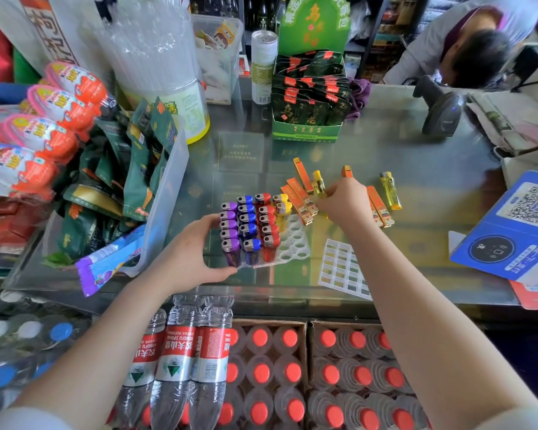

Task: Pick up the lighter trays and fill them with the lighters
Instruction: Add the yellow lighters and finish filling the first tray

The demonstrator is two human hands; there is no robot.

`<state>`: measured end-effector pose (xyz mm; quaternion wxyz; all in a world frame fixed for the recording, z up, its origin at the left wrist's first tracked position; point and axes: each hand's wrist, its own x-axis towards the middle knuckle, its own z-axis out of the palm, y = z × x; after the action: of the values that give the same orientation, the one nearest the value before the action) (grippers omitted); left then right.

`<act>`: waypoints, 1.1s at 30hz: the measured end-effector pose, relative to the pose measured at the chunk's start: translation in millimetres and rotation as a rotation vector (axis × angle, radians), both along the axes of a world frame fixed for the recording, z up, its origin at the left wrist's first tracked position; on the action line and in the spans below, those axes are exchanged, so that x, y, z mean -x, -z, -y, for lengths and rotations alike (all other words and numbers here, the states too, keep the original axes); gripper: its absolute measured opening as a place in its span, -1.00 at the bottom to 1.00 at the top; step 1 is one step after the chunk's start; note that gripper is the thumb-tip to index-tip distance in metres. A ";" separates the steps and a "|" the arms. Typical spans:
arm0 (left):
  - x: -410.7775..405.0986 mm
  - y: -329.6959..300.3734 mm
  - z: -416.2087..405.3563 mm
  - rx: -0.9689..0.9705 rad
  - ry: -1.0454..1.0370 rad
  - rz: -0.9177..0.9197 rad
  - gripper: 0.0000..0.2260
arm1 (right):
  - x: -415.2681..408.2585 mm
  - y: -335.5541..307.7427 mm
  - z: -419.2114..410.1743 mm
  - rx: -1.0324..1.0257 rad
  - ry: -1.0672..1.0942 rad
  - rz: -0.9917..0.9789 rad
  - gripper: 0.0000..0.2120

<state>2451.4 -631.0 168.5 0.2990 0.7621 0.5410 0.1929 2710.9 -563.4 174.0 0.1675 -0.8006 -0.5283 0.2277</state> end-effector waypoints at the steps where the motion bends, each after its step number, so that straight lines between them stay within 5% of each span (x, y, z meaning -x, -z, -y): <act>1: 0.0 0.7 0.4 -0.004 0.003 0.007 -0.32 | -1.1 -2.6 4.9 -0.048 -0.027 -0.041 -0.95; 6: -3.6 -1.5 1.1 0.005 0.007 0.043 -0.32 | 7.8 -10.1 47.3 -0.324 -0.177 -0.264 -0.93; 11: -6.6 -2.0 -0.8 0.031 0.021 0.056 -0.34 | 18.2 4.5 74.0 -0.254 -0.235 -0.482 -0.93; 22: -9.8 -6.4 2.0 0.027 0.007 0.060 -0.37 | 32.8 9.9 68.8 -0.351 -0.471 -0.093 -0.88; 29: -13.6 -4.8 5.6 -0.011 -0.019 0.112 -0.35 | 42.8 12.4 69.3 -0.347 -0.439 0.224 -0.81; 33: -14.7 -3.8 10.5 -0.039 -0.054 0.113 -0.15 | 23.4 5.4 64.3 -0.301 -0.421 0.110 -0.79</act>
<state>2466.1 -641.6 172.4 0.3089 0.7407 0.5399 0.2541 2687.5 -627.7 168.6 0.2047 -0.6502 -0.7196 0.1325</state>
